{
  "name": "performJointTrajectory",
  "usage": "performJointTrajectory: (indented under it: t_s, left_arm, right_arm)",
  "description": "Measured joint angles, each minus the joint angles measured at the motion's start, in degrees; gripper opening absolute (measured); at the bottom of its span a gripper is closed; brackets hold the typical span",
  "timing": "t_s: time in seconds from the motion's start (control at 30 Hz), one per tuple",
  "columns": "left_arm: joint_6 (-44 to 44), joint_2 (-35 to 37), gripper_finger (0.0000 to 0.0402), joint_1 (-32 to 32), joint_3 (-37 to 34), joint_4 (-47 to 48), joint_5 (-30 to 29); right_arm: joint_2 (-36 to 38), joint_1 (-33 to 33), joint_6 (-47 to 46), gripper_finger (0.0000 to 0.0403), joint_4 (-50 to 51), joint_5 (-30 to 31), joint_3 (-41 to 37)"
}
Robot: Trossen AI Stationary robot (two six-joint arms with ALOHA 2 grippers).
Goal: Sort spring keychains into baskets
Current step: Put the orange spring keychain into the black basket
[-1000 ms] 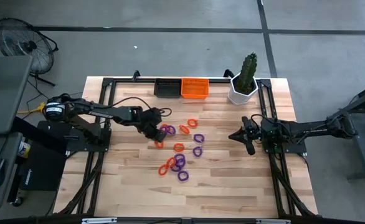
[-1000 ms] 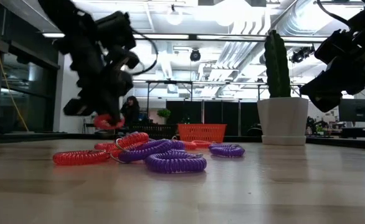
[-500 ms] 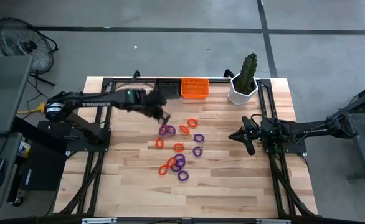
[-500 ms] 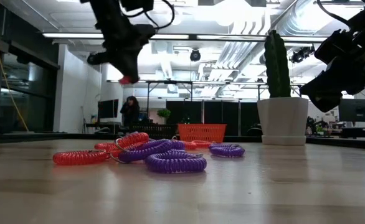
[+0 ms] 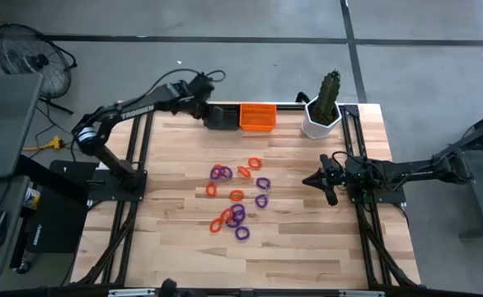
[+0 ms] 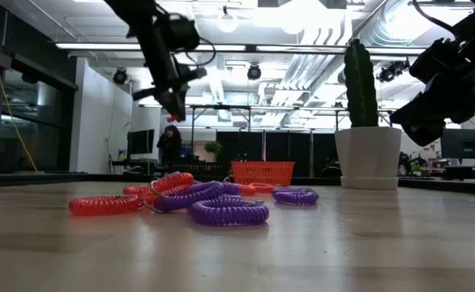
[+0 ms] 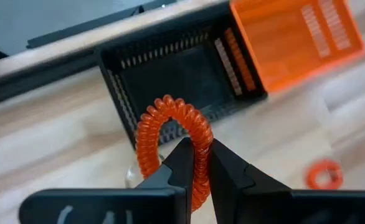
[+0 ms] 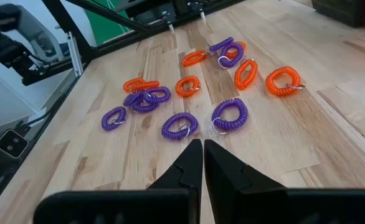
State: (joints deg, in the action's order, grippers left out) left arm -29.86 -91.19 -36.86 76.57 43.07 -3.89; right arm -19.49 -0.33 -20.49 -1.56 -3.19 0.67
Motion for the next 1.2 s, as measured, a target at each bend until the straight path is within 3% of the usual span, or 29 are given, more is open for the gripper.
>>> performJointTrajectory:
  t_s: [0.27,0.53,1.0,1.2]
  left_arm:
    - [1.6,-10.4,0.003,-2.3,5.8,-1.2,1.6]
    - [2.6,-16.4,0.004,-2.0,10.3,-1.3,1.9]
    - [4.3,-16.9,0.0044,-2.1,10.6,-1.5,1.2]
    - [4.6,-16.9,0.0088,-2.1,10.6,-1.4,0.8]
  right_arm:
    - [0.0,0.0,0.0,0.0012,0.0,0.0,0.0]
    - [0.0,0.0,0.0,0.0012,0.0,0.0,0.0]
    - [0.0,0.0,0.0,0.0012,0.0,0.0,0.0]
    - [0.0,0.0,0.0,0.0012,0.0,0.0,0.0]
